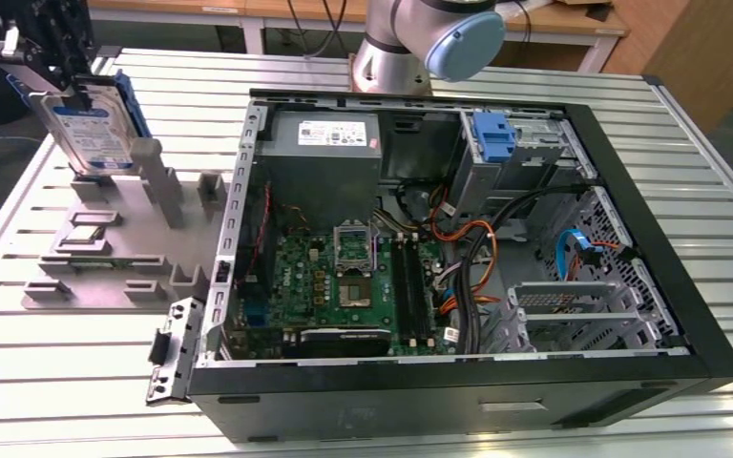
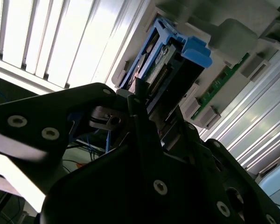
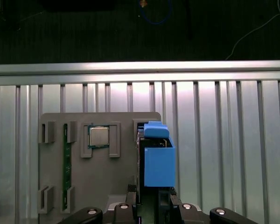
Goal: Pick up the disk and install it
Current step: 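Pick up the disk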
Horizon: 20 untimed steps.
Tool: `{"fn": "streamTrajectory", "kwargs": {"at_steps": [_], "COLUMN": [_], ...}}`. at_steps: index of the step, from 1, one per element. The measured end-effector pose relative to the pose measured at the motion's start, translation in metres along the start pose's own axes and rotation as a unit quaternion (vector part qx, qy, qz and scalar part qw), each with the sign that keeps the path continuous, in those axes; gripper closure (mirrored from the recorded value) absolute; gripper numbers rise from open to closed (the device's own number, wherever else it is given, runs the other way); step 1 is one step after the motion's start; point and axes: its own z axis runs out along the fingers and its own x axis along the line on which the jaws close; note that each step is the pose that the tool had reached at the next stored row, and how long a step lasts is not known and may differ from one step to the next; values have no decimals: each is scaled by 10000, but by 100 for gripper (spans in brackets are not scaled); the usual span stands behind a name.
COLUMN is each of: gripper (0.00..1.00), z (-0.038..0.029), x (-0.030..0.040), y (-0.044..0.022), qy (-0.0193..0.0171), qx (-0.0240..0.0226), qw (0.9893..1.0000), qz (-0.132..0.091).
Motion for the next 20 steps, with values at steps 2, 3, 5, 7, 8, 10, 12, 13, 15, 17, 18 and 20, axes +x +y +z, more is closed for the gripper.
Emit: {"fn": "streamTrajectory", "kwargs": {"at_steps": [2, 3, 5, 7, 8, 10, 12, 13, 15, 17, 18, 20], "gripper": [65, 65, 65, 65, 65, 65, 65, 65, 65, 65, 65, 65], "z": [-6, -11, -22, -34, -41, -57, -73, -81, -97, -114, -124, -140], "x": [0, 0, -1, -1, -1, -2, -2, -3, -3, -4, -4, -5], "y": [1, 1, 1, 1, 2, 2, 3, 3, 4, 4, 4, 5], "qy": [1, 1, 0, 0, 0, 0, 0, 0, 0, 0, 0, 0], "qx": [-2, -2, -1, 0, -1, 0, 0, 0, -1, 0, 0, 0], "qw": [10000, 10000, 10000, 10000, 10000, 10000, 10000, 10000, 10000, 10000, 10000, 10000], "qz": [0, 0, 0, 0, 0, 0, 0, 0, 0, 0, 0, 0]}}
